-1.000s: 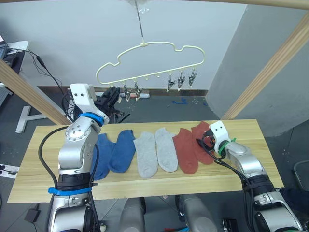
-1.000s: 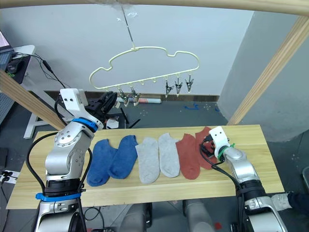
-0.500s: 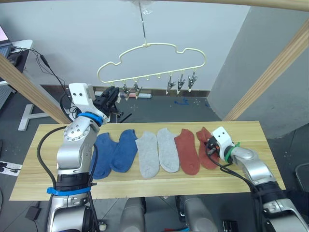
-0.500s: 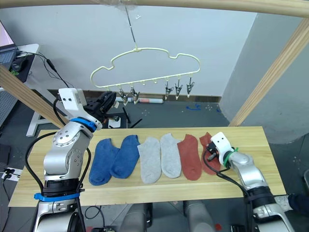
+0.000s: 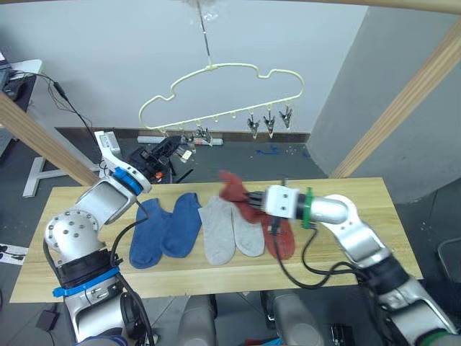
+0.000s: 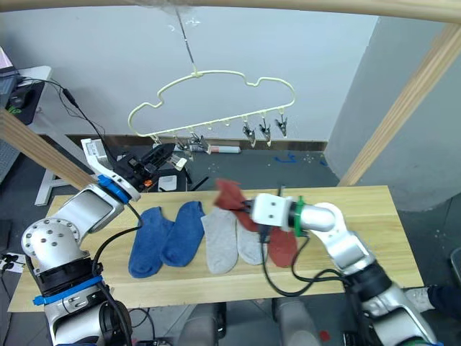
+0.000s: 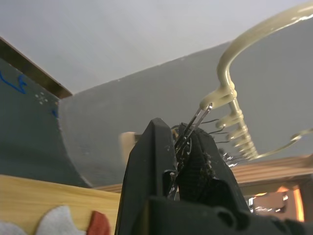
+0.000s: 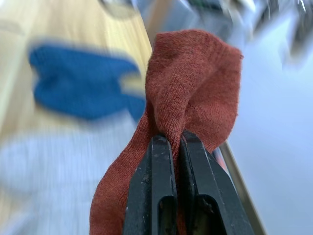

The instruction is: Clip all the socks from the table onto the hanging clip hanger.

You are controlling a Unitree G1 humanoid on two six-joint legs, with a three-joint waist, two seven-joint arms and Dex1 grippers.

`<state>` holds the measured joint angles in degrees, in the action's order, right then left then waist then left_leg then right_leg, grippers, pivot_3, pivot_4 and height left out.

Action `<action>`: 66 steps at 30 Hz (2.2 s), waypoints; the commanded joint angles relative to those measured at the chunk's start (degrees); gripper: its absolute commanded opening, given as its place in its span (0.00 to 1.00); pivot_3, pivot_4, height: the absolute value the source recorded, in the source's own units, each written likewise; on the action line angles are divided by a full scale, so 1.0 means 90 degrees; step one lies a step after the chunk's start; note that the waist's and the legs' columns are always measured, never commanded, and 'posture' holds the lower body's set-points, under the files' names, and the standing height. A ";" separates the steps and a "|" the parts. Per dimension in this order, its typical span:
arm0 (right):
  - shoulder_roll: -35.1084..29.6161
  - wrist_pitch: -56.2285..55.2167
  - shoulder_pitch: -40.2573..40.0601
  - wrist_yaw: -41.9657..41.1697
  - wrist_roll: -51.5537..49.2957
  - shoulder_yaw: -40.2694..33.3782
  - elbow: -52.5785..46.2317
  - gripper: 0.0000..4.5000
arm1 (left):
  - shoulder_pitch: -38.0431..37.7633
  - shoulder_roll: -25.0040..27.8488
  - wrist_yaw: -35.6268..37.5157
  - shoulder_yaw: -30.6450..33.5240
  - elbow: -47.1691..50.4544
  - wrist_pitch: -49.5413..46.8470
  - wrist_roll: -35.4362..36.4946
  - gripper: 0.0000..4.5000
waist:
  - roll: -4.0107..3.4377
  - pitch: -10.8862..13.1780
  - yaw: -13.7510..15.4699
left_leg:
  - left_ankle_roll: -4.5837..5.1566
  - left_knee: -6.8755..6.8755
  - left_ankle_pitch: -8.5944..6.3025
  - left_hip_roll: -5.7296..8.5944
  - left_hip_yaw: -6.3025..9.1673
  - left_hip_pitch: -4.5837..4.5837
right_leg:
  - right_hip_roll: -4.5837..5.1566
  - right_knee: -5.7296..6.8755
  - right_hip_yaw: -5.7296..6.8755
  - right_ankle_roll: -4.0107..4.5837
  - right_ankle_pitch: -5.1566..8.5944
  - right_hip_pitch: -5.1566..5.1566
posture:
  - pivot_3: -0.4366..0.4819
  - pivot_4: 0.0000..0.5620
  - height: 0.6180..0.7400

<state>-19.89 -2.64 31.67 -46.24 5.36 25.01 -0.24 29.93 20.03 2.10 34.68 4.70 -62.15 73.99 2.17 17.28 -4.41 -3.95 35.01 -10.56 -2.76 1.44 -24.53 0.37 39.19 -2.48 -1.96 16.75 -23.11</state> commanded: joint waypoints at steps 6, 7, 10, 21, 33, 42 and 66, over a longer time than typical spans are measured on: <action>0.0707 -0.0395 0.0794 0.0186 0.0134 0.0021 0.0725 0.01 | -0.0373 0.0126 -0.0751 -0.0204 0.0563 0.0118 0.1146 0.04 | 0.0003 0.0001 0.0156 | -0.0014 0.0004 0.0008 0.0007 0.0002 -0.0017 | 0.0019 -0.0014 0.0010 0.0025 -0.0019 -0.0003 | 0.43 0.53 1.00; 0.0713 -0.0406 0.0842 0.0188 0.0141 0.0007 0.0759 0.01 | -0.0423 0.0157 -0.0777 -0.0226 0.0580 0.0156 0.1223 0.04 | 0.0003 0.0001 0.0158 | -0.0014 0.0003 0.0008 0.0006 0.0003 -0.0017 | 0.0019 -0.0014 0.0012 0.0025 -0.0019 -0.0003 | 0.43 0.54 1.00; 0.0729 -0.0495 0.0991 0.0240 0.0188 -0.0036 0.0816 0.01 | -0.0535 0.0251 -0.0799 -0.0321 0.0618 0.0275 0.1330 0.04 | 0.0003 0.0001 0.0151 | -0.0015 0.0000 0.0008 0.0003 0.0005 -0.0017 | 0.0014 -0.0012 0.0014 0.0027 -0.0020 -0.0007 | 0.43 0.54 1.00; 0.0289 -0.1149 0.1015 0.0251 0.0471 -0.0076 0.0773 0.01 | -0.0651 0.0607 -0.0741 -0.0553 0.0512 0.0631 0.1535 0.04 | 0.0003 0.0001 0.0158 | -0.0015 0.0000 0.0009 0.0005 0.0002 -0.0017 | 0.0014 -0.0013 0.0011 0.0030 -0.0021 -0.0008 | 0.43 0.54 1.00; 0.0136 -0.1626 0.1032 0.0312 0.0525 -0.0044 0.0735 0.01 | -0.0719 0.0724 -0.0677 -0.0792 0.0506 0.0785 0.1650 0.04 | 0.0003 0.0002 0.0153 | -0.0015 0.0000 0.0009 0.0004 0.0002 -0.0017 | 0.0014 -0.0012 0.0012 0.0030 -0.0021 -0.0008 | 0.43 0.55 1.00; 0.0433 -0.1679 0.1215 0.0415 0.0691 0.0021 0.1095 0.01 | -0.0723 0.0674 -0.0512 -0.0949 0.0728 0.1128 0.1293 0.04 | 0.0003 0.0002 0.0166 | -0.0015 0.0000 0.0009 0.0005 0.0003 -0.0017 | 0.0014 -0.0013 0.0012 0.0031 -0.0022 -0.0007 | 0.43 0.55 1.00; 0.0866 0.1411 0.0285 -0.0263 -0.1275 -0.0582 0.0035 0.86 | -0.2479 0.1969 0.1060 -0.2022 0.2721 0.2679 -0.2522 0.67 | 0.0002 0.0004 0.0348 | 0.0005 -0.0007 -0.0003 0.0005 0.0009 -0.0025 | 0.0019 -0.0017 0.0016 0.0039 -0.0025 -0.0015 | 0.48 0.52 1.00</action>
<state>-10.90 9.32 35.25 -48.53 -4.66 22.19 3.14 8.24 36.94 9.79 18.62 24.35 -40.74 55.38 2.19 17.32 -1.28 -3.89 34.95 -10.60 -2.71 1.54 -24.76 0.55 39.03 -2.34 -1.60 16.52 -23.24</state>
